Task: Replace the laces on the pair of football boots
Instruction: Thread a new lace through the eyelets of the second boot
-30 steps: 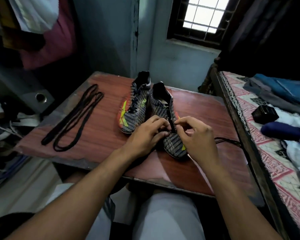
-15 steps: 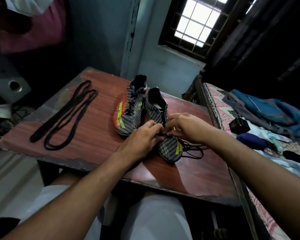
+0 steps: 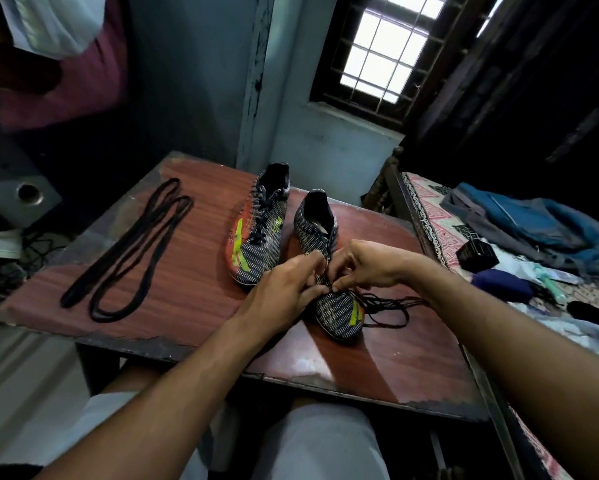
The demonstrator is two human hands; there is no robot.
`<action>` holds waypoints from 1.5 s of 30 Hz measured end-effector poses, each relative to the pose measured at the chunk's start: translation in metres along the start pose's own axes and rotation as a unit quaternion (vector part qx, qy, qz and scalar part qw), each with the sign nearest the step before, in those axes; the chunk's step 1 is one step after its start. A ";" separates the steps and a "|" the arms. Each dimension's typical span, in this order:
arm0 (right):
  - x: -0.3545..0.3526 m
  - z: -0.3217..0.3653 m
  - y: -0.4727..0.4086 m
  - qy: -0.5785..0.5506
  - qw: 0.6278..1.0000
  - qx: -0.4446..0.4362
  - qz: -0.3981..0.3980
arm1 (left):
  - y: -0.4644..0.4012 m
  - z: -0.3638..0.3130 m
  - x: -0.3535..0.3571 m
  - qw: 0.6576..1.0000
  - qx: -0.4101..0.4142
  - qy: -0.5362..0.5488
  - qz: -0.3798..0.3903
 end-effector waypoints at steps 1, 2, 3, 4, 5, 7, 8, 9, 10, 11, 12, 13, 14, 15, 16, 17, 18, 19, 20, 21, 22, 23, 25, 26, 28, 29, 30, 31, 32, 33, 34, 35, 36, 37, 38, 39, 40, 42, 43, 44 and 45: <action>0.001 -0.004 0.002 -0.034 0.999 0.001 -0.017 | 0.000 0.002 0.000 1.000 -0.005 -0.001 -0.002; 0.003 -0.009 0.003 -0.073 0.997 -0.001 -0.034 | 0.000 0.004 0.000 1.000 -0.009 -0.002 -0.003; 0.006 -0.013 0.005 -0.114 0.993 -0.005 -0.044 | 0.000 0.006 0.000 1.000 -0.012 -0.001 -0.004; 0.010 -0.019 0.006 -0.154 0.987 -0.006 -0.051 | 0.000 0.007 0.000 1.000 -0.012 0.002 -0.004; 0.013 -0.022 0.009 -0.185 0.981 -0.007 -0.051 | 0.000 0.008 0.001 1.000 -0.010 0.005 -0.003; 0.015 -0.023 0.011 -0.200 0.979 -0.015 -0.035 | 0.000 0.010 0.001 1.000 -0.008 0.007 -0.005; 0.015 -0.022 0.012 -0.190 0.981 -0.020 -0.020 | -0.001 0.011 0.002 1.000 -0.009 0.005 -0.006; 0.015 -0.020 0.012 -0.179 0.984 -0.024 0.000 | -0.001 0.011 0.002 1.000 -0.009 0.001 -0.005; 0.016 -0.019 0.012 -0.172 0.985 -0.023 0.021 | -0.002 0.012 0.003 1.000 -0.009 -0.003 -0.002; 0.017 -0.018 0.011 -0.167 0.985 -0.019 0.040 | -0.001 0.013 0.004 1.000 -0.010 -0.004 0.000; 0.017 -0.018 0.009 -0.162 0.985 -0.016 0.052 | -0.002 0.013 0.005 1.000 -0.011 -0.005 0.004; 0.016 -0.017 0.009 -0.150 0.987 -0.015 0.056 | -0.002 0.013 0.006 1.000 -0.012 -0.003 0.008; 0.014 -0.016 0.007 -0.130 0.990 -0.015 0.049 | -0.002 0.014 0.006 1.000 -0.013 -0.004 0.011; 0.012 -0.015 0.006 -0.106 0.994 -0.015 0.036 | -0.002 0.015 0.006 1.000 -0.015 -0.005 0.013; 0.010 -0.014 0.005 -0.079 0.997 -0.016 0.016 | -0.002 0.016 0.006 1.000 -0.019 -0.006 0.014; 0.008 -0.012 0.004 -0.060 0.998 -0.019 -0.005 | -0.002 0.017 0.006 1.000 -0.021 -0.007 0.015; 0.006 -0.011 0.004 -0.051 0.998 -0.021 -0.026 | -0.002 0.017 0.005 1.000 -0.022 -0.007 0.017; 0.006 -0.012 0.004 -0.053 0.997 -0.025 -0.044 | -0.002 0.016 0.006 1.000 -0.022 -0.007 0.018; 0.007 -0.013 0.004 -0.059 0.996 -0.030 -0.054 | -0.002 0.014 0.006 1.000 -0.019 -0.008 0.018; 0.010 -0.015 0.004 -0.072 0.995 -0.037 -0.050 | -0.001 0.013 0.005 1.000 -0.017 -0.008 0.016; 0.013 -0.018 0.005 -0.101 0.994 -0.038 -0.036 | -0.001 0.013 0.005 1.000 -0.015 -0.008 0.015; 0.015 -0.021 0.005 -0.133 0.990 -0.037 -0.015 | -0.001 0.012 0.004 1.000 -0.015 -0.007 0.015; 0.018 -0.025 0.005 -0.171 0.985 -0.033 0.013 | -0.002 0.012 0.004 1.000 -0.014 -0.009 0.018; 0.019 -0.026 0.004 -0.177 0.984 -0.031 0.017 | -0.003 0.011 0.004 1.000 -0.014 -0.010 0.019; 0.020 -0.026 0.002 -0.180 0.983 -0.032 0.007 | -0.004 0.011 0.005 1.000 -0.013 -0.009 0.022; 0.020 -0.025 0.002 -0.176 0.984 -0.034 -0.005 | -0.004 0.011 0.004 1.000 -0.012 -0.009 0.023; 0.020 -0.025 0.003 -0.173 0.984 -0.034 -0.017 | -0.003 0.012 0.004 1.000 -0.013 -0.010 0.024; 0.019 -0.025 0.004 -0.180 0.983 -0.032 -0.029 | -0.003 0.013 0.004 0.999 -0.015 -0.011 0.026; 0.020 -0.028 0.005 -0.196 0.980 -0.025 -0.039 | -0.003 0.013 0.005 0.999 -0.017 -0.013 0.028; 0.020 -0.029 0.006 -0.213 0.976 -0.018 -0.047 | -0.003 0.014 0.004 0.999 -0.020 -0.014 0.028; 0.020 -0.031 0.008 -0.226 0.972 -0.013 -0.057 | -0.003 0.014 0.005 0.999 -0.020 -0.013 0.029; 0.020 -0.032 0.008 -0.232 0.970 -0.007 -0.069 | -0.003 0.014 0.005 0.999 -0.021 -0.012 0.029; 0.019 -0.033 0.008 -0.236 0.968 -0.001 -0.084 | -0.003 0.013 0.005 0.999 -0.020 -0.009 0.028; 0.018 -0.035 0.009 -0.240 0.966 0.005 -0.098 | -0.003 0.013 0.004 0.999 -0.020 -0.006 0.028; 0.017 -0.036 0.008 -0.242 0.964 0.013 -0.110 | -0.003 0.013 0.005 0.999 -0.021 -0.002 0.028; 0.016 -0.036 0.008 -0.240 0.964 0.019 -0.115 | -0.003 0.014 0.004 0.999 -0.024 0.001 0.027; 0.017 -0.037 0.008 -0.238 0.964 0.023 -0.113 | -0.003 0.014 0.004 0.999 -0.025 0.002 0.028; 0.020 -0.035 0.009 -0.232 0.968 0.021 -0.094 | -0.003 0.014 0.004 0.999 -0.029 0.001 0.029; 0.021 -0.033 0.009 -0.232 0.969 0.017 -0.079 | -0.002 0.015 0.004 0.999 -0.031 0.002 0.030; 0.022 -0.031 0.010 -0.233 0.970 0.015 -0.062 | -0.002 0.015 0.004 0.999 -0.032 0.002 0.030; 0.023 -0.030 0.011 -0.234 0.971 0.012 -0.043 | -0.002 0.015 0.004 0.999 -0.033 0.002 0.030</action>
Point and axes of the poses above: each hand's wrist, its own y-axis away from the middle knuckle, its own x-axis out of the palm, z = x × y, the point moved 9 cm from there along -y, towards the middle knuckle, and after that the axes turned 12 degrees about x, right-handed, at the moved point
